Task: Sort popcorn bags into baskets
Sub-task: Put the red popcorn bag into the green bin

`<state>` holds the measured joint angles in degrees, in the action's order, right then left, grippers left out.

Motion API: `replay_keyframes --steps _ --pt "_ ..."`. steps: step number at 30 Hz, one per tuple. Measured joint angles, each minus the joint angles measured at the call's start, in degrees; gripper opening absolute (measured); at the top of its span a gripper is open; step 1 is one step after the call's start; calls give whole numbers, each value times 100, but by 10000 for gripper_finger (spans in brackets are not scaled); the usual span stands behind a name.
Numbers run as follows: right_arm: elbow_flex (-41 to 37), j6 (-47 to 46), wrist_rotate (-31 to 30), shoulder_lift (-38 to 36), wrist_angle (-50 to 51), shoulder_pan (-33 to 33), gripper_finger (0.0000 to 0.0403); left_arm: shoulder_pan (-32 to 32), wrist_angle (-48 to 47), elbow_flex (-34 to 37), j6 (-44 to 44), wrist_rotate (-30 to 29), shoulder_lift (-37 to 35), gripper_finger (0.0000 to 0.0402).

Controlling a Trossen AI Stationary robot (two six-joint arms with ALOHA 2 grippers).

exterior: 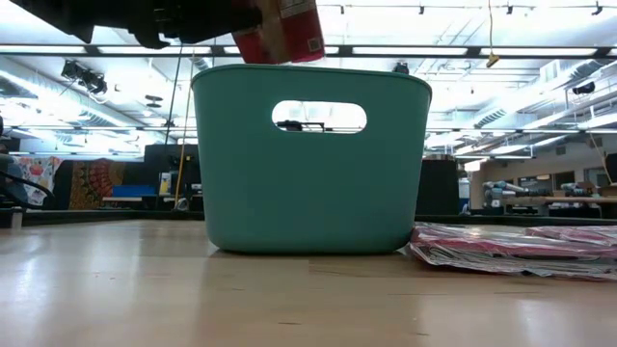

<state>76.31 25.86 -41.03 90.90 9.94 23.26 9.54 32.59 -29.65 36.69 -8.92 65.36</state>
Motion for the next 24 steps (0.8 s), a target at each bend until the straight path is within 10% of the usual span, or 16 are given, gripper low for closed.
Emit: replay_keyframes --steps 10,24 --pt "7 -1881 -22 -696 1854 193 197 2 -352 -119 149 -139 191 33" --pt "4 -3836 -663 -1184 3765 343 208 11 -2400 -1905 -455 -712 1805 34"
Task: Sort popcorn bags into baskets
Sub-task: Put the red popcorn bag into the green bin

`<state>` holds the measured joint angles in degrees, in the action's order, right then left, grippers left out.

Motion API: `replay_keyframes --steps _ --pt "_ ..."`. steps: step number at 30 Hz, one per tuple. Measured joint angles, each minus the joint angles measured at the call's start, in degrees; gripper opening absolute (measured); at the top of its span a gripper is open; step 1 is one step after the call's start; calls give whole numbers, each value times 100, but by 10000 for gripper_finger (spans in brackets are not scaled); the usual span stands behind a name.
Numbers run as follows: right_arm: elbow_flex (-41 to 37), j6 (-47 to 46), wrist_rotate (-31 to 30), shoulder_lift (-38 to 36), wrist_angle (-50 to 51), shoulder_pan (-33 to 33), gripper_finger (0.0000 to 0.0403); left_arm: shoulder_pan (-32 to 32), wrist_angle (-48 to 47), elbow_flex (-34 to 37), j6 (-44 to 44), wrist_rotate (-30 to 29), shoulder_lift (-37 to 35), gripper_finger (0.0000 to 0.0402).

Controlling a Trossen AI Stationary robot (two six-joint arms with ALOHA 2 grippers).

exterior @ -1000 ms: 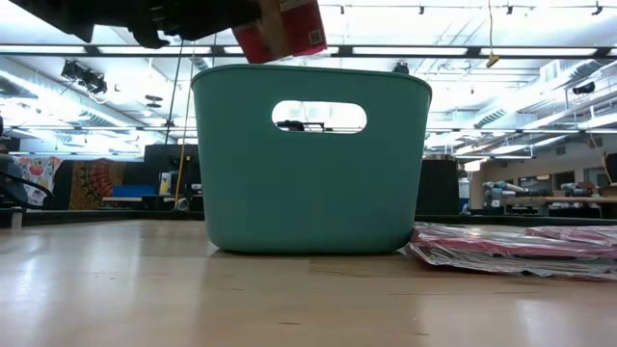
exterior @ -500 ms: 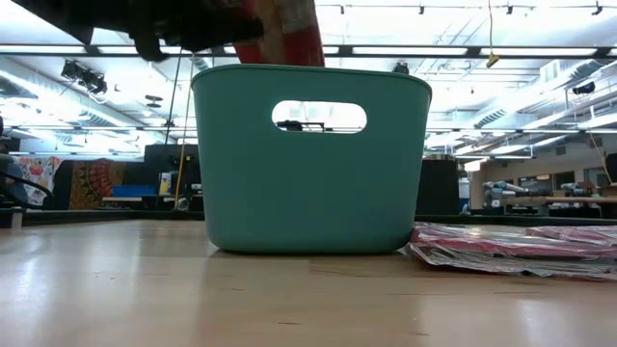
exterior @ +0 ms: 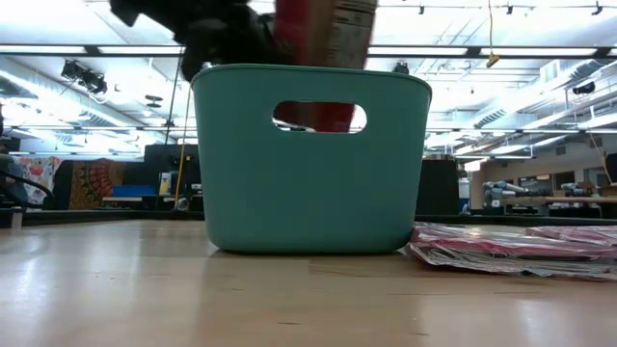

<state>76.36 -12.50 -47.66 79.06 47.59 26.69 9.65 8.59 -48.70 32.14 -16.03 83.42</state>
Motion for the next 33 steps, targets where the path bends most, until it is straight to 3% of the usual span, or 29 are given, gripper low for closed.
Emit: replay_keyframes --steps 8,15,26,33 --pt "-2 -209 -347 -9 183 180 208 60 -28 -359 -1091 -476 773 34" --pt "-4 -338 -351 -2 228 268 208 61 35 -340 -1808 -682 852 34" --pt "-7 -367 -349 1 207 282 208 116 -1 -340 -2107 -684 852 35" --pt "-7 -388 -332 1 196 282 208 155 79 -340 -2107 -660 850 97"
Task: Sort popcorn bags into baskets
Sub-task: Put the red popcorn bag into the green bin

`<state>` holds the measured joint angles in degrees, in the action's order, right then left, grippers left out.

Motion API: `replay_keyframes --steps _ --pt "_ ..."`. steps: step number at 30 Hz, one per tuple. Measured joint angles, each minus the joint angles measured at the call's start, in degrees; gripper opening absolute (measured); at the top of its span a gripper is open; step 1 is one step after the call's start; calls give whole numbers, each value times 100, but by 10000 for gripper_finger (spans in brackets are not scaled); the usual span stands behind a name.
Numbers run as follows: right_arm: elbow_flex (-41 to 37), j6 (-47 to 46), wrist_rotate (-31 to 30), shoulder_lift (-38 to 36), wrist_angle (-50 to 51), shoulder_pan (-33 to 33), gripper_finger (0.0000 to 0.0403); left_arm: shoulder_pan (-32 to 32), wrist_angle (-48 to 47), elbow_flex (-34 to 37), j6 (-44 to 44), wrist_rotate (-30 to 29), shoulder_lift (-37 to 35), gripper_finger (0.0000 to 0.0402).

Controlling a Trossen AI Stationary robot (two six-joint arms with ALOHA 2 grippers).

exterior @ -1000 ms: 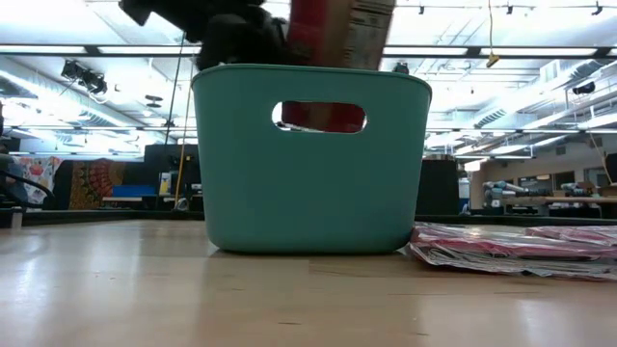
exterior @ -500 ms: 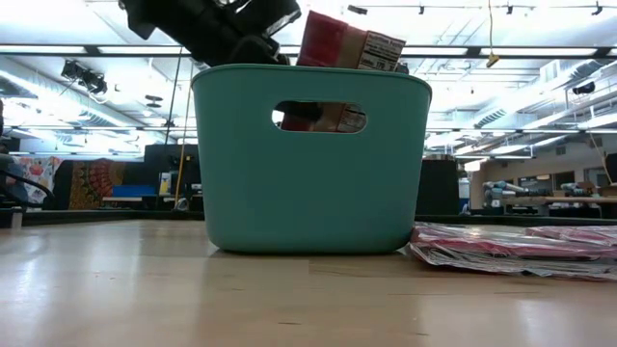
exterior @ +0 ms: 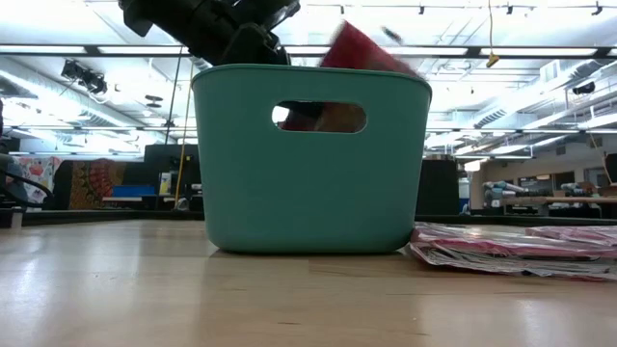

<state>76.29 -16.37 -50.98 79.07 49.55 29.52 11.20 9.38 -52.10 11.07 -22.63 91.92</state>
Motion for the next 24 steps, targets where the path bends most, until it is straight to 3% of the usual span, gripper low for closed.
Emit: replay_keyframes --steps 4,9,13,24 --pt "0 -1 2 0 -1 0 208 -4 2 0 0 31 0 150" --pt "0 -1 4 0 -3 0 208 -4 -19 0 2 776 -1 198" --pt "0 -1 4 0 -5 0 208 0 -149 -7 121 1275 -39 207" --pt "0 1 6 4 -31 0 208 -48 -756 -13 199 1239 -929 208"
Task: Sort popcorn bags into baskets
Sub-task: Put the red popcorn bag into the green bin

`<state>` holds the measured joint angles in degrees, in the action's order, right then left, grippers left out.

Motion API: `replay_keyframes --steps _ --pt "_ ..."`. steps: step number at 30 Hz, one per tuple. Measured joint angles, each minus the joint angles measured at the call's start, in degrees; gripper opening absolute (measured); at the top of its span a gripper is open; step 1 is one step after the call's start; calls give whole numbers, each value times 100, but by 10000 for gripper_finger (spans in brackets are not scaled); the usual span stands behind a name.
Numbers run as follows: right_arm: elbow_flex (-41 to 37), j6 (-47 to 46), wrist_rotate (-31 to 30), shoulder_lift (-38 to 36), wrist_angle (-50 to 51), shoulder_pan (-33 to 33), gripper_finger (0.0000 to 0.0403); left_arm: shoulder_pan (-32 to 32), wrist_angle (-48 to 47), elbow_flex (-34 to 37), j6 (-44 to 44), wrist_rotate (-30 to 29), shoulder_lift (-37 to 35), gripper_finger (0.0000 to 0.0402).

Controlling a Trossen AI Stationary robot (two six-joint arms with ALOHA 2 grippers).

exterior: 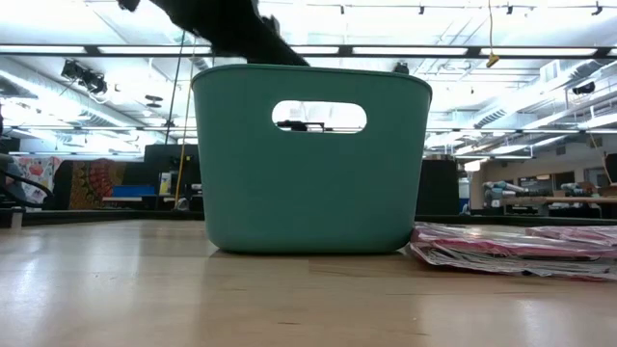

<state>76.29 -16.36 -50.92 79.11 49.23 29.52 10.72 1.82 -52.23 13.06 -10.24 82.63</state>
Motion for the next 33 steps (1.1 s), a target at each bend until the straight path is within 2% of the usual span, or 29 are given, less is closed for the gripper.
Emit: replay_keyframes --steps 7,11,17,24,27,30,33 --pt "0 -42 89 0 -4 -3 208 2 -260 -5 -344 138 45 208" --pt "0 -78 669 53 -65 -99 208 2 -523 2 -376 138 18 208" --pt "-300 -561 1323 208 -172 -285 208 31 -513 11 -201 -37 -737 205" --pt "-585 -1338 2010 439 155 -244 208 44 -633 41 -40 -107 -1110 178" --pt "-693 -1641 2399 598 353 -216 208 37 -254 428 -40 -147 -1106 167" --pt "-846 -1915 3058 718 483 -226 208 37 244 849 -37 -336 -1115 159" --pt "-1068 -2242 3414 758 465 -208 208 39 330 1105 -73 -544 -1276 154"
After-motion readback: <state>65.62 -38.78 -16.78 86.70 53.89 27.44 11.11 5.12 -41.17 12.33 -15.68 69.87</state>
